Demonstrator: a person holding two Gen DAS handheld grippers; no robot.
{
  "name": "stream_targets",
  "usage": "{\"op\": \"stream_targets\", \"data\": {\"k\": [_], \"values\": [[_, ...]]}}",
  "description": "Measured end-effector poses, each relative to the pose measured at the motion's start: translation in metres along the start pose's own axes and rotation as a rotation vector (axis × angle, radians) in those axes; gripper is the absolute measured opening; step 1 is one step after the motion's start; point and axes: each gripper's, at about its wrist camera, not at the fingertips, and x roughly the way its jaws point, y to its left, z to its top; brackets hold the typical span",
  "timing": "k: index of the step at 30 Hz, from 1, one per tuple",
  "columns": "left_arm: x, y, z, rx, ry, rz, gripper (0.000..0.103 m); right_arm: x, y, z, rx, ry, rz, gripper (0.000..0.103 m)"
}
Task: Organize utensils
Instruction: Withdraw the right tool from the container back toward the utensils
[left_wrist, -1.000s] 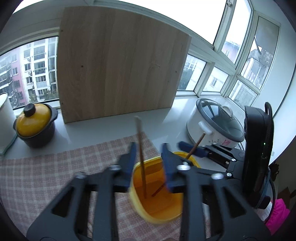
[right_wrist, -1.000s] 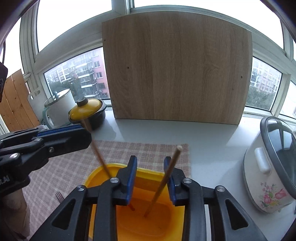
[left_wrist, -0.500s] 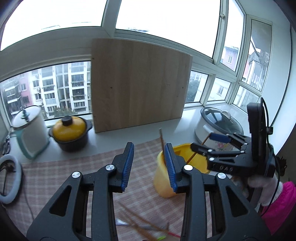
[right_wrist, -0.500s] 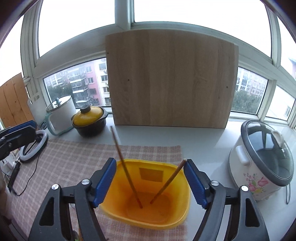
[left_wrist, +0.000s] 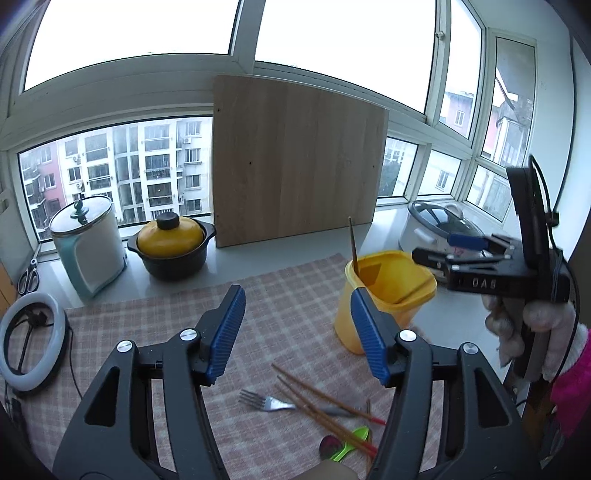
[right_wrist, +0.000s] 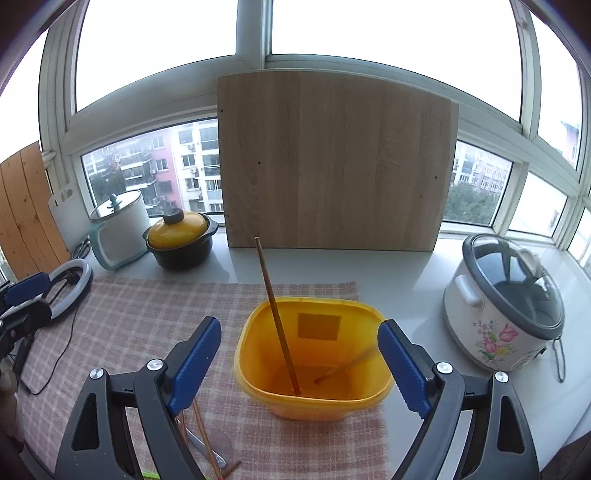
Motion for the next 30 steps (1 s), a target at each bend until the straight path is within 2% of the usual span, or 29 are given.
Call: {"op": "stream_targets", "data": {"k": [6, 15, 17, 20, 24, 27, 30], "values": [[-0.017, 0.017, -0.011, 0.008, -0.012, 0.040, 0.064, -0.007, 0.019, 0.002, -0.079, -0.018, -0.025, 0.091], [-0.043, 0.032, -0.025, 0.014, -0.035, 0.096, 0.069, -0.016, 0.020, -0.003, -0.094, -0.054, 0.005, 0.095], [-0.046, 0.035, -0.030, 0.010, -0.033, 0.124, 0.074, -0.018, 0.020, -0.004, -0.109, -0.076, 0.033, 0.096], [-0.049, 0.036, -0.038, -0.020, -0.015, 0.166, 0.076, -0.020, 0.016, -0.008, -0.098, -0.115, 0.076, 0.102], [-0.052, 0.032, -0.050, -0.064, 0.001, 0.274, 0.076, -0.018, 0.000, -0.020, -0.081, -0.136, 0.193, 0.102], [-0.049, 0.022, -0.056, -0.155, 0.018, 0.371, 0.076, -0.018, -0.012, -0.030, -0.123, -0.153, 0.232, 0.103], [-0.051, 0.009, -0.057, -0.241, 0.026, 0.408, 0.076, -0.017, -0.027, -0.031, -0.156, -0.152, 0.278, 0.103]]}}
